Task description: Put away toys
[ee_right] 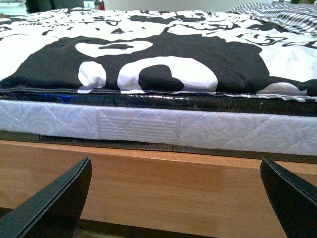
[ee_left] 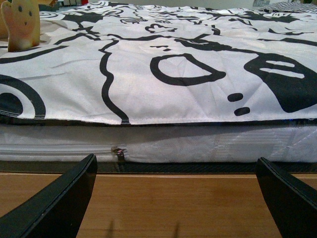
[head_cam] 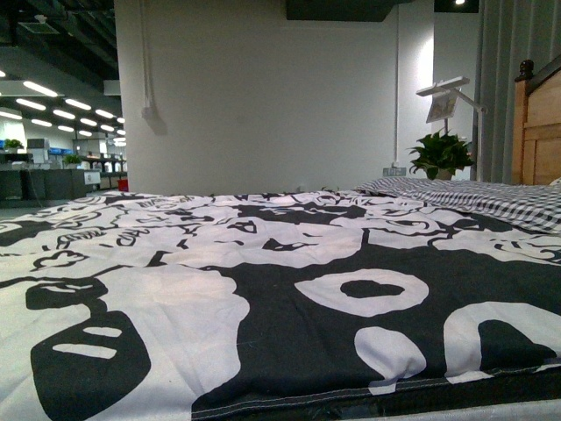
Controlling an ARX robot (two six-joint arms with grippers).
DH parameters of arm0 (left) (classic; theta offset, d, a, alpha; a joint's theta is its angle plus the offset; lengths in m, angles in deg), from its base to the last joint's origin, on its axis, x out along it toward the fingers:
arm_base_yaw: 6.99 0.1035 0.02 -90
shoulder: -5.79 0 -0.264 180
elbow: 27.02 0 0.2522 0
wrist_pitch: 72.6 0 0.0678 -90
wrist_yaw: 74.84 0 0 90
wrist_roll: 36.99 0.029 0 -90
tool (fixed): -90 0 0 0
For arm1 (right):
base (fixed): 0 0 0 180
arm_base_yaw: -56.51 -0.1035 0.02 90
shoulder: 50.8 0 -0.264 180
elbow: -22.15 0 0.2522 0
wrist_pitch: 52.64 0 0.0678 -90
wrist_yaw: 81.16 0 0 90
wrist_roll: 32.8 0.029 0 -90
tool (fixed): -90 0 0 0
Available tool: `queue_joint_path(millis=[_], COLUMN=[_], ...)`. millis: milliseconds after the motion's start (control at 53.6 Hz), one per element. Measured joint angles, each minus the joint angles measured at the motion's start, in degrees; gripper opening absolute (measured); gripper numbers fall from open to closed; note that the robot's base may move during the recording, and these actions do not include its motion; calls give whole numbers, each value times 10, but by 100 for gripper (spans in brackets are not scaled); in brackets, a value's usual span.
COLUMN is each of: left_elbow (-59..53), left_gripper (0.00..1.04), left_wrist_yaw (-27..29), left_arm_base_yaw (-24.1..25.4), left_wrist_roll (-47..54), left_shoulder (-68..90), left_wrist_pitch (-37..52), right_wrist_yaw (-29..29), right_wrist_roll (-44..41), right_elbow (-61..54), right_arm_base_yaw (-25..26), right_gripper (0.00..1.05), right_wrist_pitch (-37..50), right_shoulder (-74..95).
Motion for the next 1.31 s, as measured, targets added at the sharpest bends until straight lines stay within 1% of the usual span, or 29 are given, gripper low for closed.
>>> queue_joint_path(millis=[1307], left_elbow=[0], left_gripper=[99], left_wrist_yaw=[0], left_arm_base_yaw=[0], left_wrist_roll=[0], left_shoulder=[1], left_wrist_pitch=[0], right_wrist_yaw=[0], right_wrist_roll=[0], right_elbow=[0], right_arm_base_yaw=[0], right_gripper=[104], right_wrist_pitch=[0], right_shoulder=[1])
